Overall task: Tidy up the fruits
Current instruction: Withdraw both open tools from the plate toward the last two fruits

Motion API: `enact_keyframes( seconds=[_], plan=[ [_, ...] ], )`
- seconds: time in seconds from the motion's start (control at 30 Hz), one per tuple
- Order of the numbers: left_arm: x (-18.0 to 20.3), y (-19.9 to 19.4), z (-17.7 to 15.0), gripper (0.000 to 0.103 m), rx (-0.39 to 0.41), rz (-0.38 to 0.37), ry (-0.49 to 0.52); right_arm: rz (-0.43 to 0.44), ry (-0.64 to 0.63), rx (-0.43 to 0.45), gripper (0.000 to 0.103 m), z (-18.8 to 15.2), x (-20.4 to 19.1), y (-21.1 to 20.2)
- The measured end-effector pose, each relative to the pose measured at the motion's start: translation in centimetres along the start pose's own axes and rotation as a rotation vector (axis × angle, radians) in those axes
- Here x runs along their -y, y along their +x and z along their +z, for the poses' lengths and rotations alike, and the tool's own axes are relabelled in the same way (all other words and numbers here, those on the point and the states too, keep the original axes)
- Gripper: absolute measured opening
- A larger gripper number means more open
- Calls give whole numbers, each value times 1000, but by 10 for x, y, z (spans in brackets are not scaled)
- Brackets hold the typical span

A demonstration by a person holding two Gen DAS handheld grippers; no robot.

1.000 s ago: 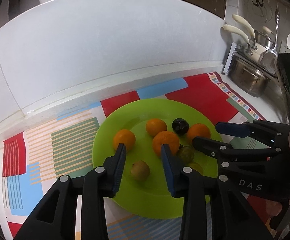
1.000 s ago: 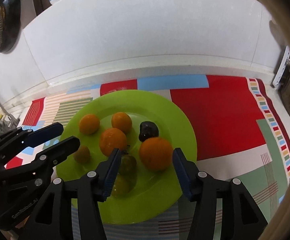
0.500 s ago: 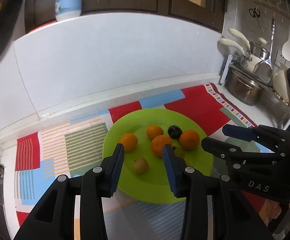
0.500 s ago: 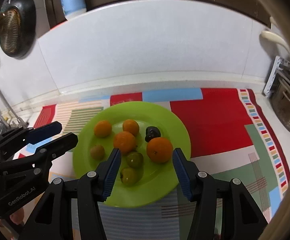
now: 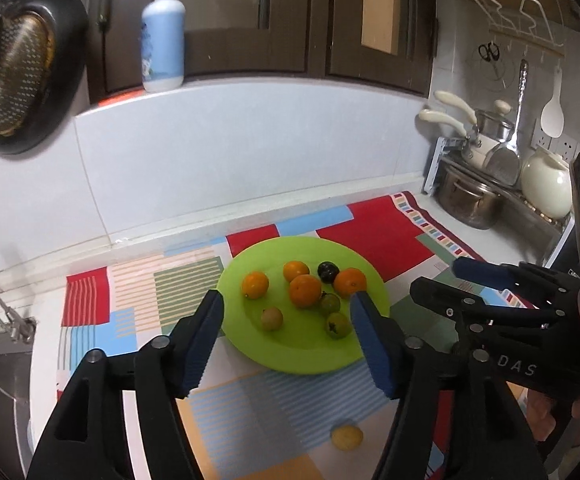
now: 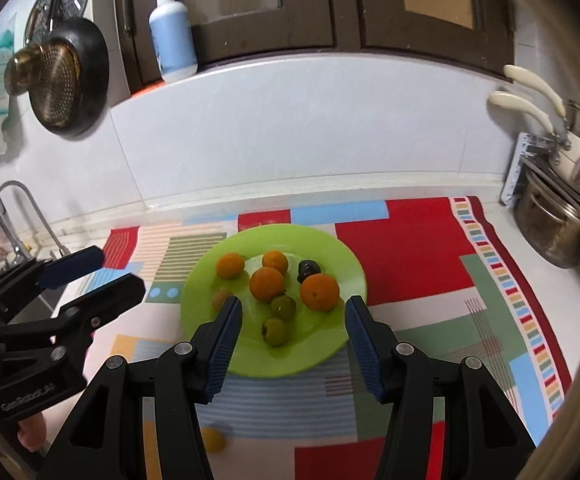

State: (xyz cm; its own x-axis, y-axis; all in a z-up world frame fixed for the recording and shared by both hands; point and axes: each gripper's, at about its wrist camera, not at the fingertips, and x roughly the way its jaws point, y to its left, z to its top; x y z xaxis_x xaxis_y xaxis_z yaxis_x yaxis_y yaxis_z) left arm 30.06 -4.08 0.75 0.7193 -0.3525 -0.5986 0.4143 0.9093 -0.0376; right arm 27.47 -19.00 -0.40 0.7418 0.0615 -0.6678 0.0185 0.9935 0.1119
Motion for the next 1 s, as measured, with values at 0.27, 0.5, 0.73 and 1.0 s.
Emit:
enact_keyframes(
  seconds=[0.27,0.5,0.73,1.0],
  plan=[
    [13,-36,-12,80,28,35,-4,-16,23,50,65,-13,1,-40],
    [23,-59,-26,86,45,61,-26,-70,16,91,70,-28,4,-69],
    [33,-63,-48,87,31,95,-47,-81,54,84,70,-44,14,-82],
    [47,-52,-72,87,9,146,-13,-111,86,26,70,-66,33,-74]
  ],
)
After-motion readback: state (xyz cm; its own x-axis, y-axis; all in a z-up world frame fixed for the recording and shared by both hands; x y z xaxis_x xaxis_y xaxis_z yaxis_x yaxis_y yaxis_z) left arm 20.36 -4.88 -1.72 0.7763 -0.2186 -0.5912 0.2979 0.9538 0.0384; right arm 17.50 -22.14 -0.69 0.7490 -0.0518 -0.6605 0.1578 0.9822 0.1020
